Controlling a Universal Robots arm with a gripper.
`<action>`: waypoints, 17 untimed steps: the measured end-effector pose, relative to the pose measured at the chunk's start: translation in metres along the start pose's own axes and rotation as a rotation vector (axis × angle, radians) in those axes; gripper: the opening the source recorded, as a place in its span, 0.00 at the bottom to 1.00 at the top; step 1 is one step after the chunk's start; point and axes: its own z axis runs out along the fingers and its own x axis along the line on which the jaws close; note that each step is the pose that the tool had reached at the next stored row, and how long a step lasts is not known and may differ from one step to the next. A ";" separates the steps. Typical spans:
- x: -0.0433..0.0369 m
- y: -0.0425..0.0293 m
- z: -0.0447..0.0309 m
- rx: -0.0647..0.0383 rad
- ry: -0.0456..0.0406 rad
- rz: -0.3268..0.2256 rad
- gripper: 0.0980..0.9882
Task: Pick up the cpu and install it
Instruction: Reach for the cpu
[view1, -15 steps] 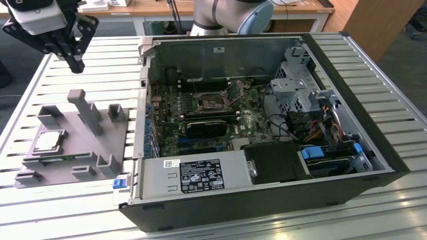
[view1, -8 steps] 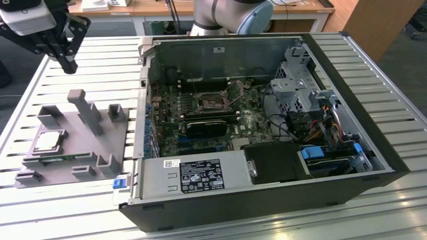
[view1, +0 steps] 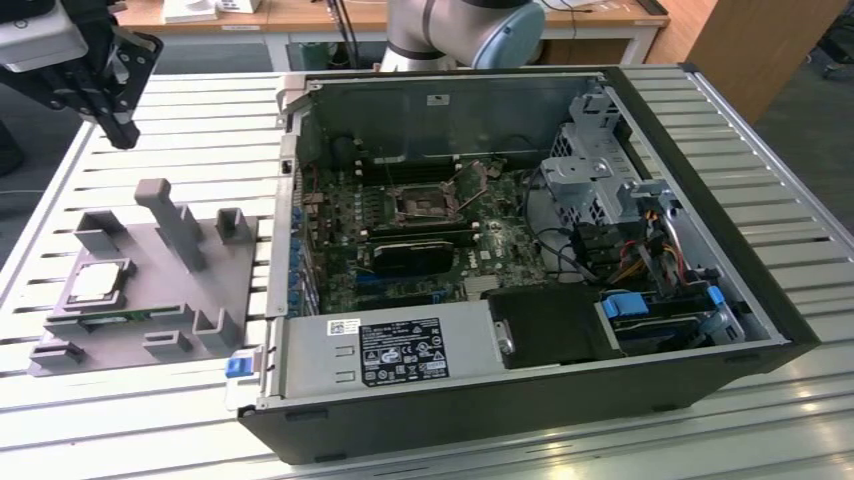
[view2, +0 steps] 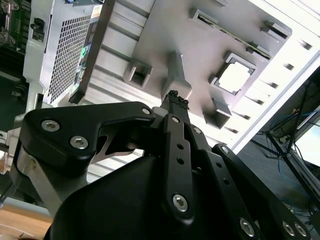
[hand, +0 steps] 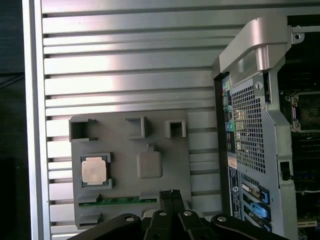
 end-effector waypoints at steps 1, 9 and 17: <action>0.0013 -0.0001 0.0000 0.000 0.0000 0.000 0.01; 0.0122 -0.0009 0.0001 0.000 0.0005 0.000 0.01; 0.0240 -0.0018 0.0002 0.000 0.0010 0.000 0.01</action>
